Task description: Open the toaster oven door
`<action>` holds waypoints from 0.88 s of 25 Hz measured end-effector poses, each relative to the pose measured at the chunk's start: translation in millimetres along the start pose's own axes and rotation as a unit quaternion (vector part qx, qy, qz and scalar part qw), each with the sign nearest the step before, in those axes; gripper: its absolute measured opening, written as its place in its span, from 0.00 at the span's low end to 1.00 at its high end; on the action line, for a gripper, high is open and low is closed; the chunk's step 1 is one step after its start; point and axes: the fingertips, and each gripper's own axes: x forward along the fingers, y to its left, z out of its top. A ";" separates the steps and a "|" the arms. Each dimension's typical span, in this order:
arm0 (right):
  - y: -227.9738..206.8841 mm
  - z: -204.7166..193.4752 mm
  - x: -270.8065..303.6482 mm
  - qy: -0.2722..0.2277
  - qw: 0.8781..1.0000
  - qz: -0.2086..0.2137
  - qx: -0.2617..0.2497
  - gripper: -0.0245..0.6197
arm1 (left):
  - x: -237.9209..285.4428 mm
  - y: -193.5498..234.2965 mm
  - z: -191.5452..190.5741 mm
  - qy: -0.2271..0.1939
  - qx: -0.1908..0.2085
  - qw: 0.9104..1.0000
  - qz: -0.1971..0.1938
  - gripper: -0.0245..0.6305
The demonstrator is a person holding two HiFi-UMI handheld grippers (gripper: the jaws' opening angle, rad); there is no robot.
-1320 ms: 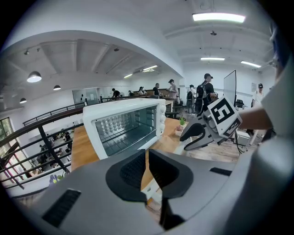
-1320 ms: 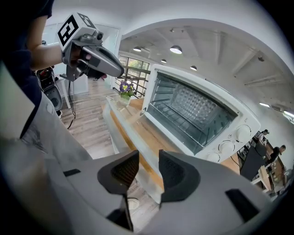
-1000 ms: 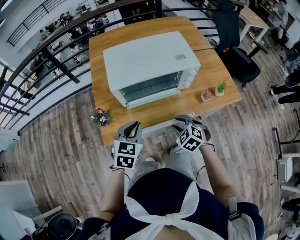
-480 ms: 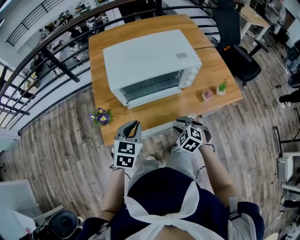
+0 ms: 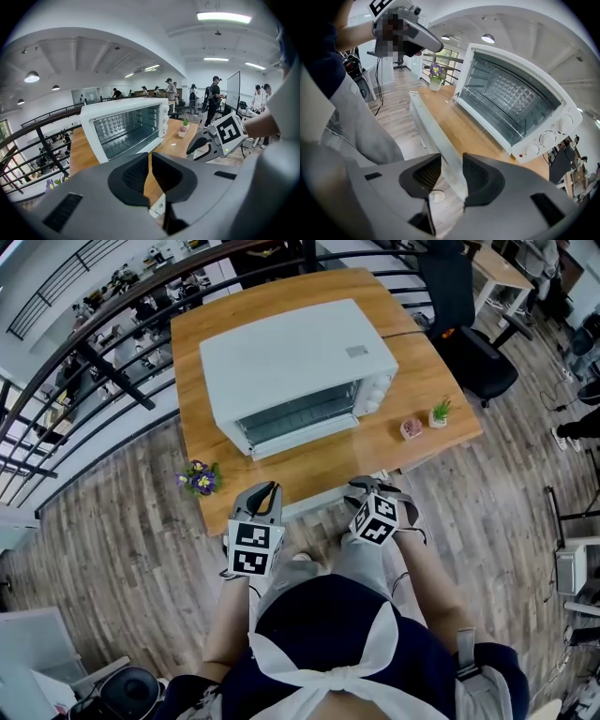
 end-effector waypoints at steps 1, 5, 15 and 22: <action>0.9 -1.2 1.3 0.002 1.000 0.000 0.000 0.27 | 0.7 -0.4 -0.1 0.000 0.000 1.000 -0.001 0.09; 4.2 -5.0 5.6 0.010 1.000 0.003 -0.004 0.27 | 2.5 -1.9 -0.2 0.000 0.000 1.000 -0.004 0.10; 11.6 -12.0 17.1 0.027 1.000 0.012 -0.006 0.28 | 9.9 -4.3 2.8 -0.001 0.001 1.000 -0.009 0.09; 14.3 -19.2 27.7 0.038 0.999 0.011 -0.005 0.28 | 16.6 -4.4 6.0 0.004 0.003 1.000 -0.010 0.09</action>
